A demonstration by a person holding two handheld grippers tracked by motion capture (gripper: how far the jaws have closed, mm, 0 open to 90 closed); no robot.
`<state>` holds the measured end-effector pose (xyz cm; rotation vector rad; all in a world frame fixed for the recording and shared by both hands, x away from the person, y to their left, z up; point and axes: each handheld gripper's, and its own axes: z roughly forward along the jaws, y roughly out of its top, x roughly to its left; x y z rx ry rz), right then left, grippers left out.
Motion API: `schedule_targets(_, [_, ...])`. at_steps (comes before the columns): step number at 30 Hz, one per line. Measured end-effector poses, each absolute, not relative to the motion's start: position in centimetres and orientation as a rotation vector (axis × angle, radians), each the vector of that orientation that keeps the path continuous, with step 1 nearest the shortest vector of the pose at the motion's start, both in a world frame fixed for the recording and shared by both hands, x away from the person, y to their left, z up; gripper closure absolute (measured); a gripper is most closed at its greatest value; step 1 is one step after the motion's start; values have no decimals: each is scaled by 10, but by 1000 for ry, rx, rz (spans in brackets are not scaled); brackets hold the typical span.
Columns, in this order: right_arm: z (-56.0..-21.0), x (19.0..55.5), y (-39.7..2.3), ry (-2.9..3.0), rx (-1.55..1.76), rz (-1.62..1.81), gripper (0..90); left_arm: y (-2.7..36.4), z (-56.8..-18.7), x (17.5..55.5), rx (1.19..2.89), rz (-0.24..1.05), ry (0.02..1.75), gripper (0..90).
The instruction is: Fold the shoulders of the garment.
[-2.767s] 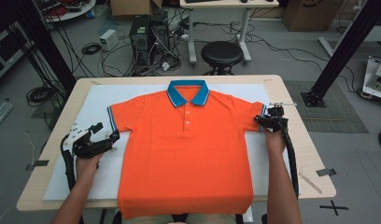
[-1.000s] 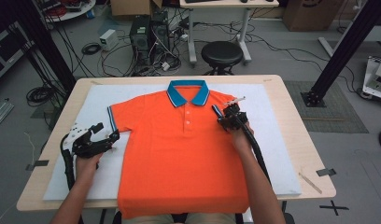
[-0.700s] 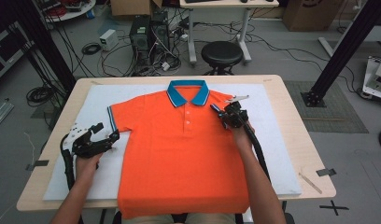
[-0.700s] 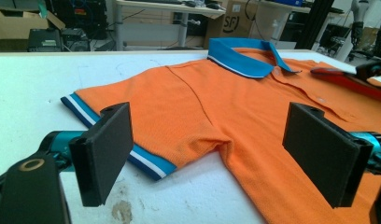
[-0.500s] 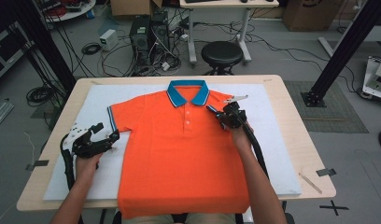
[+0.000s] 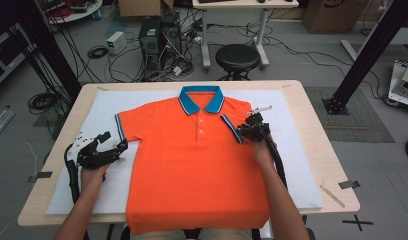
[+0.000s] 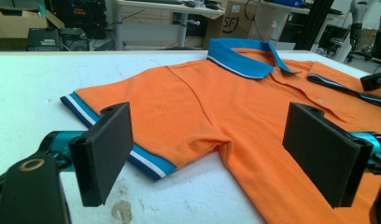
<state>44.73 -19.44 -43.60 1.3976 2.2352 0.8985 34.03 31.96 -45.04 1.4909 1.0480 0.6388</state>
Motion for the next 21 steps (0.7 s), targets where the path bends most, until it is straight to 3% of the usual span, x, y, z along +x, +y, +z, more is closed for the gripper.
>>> schedule_targets(3, [-439,447,-194,2237,1391,887,775,319,-450,340,1492,639,1049,163])
schedule_targets(4, [-437,447,-196,2228,1393,912,679,320,-450,340,1488,636,1050,163])
schedule_targets(7, [-432,444,-199,2195,1390,935,628,321,-450,341,1486,631,1056,163])
schedule_targets(10, [-421,434,-210,2114,1385,1024,520,323,-446,342,1475,622,1075,163])
schedule_targets(12, [-414,421,-226,2066,1369,1111,405,324,-442,343,1470,630,1070,162])
schedule_targets(13, [-414,421,-226,2066,1369,1111,405,325,-439,344,1478,627,1070,162])
schedule_targets(14, [-413,411,-237,2047,1371,1149,311,326,-436,346,1477,627,1075,163])
schedule_targets(15, [-412,406,-242,2037,1364,1155,280,328,-430,350,1480,629,1078,163])
schedule_targets(21, [-411,381,-266,2023,1316,1129,247,334,-424,372,1518,556,1168,163])
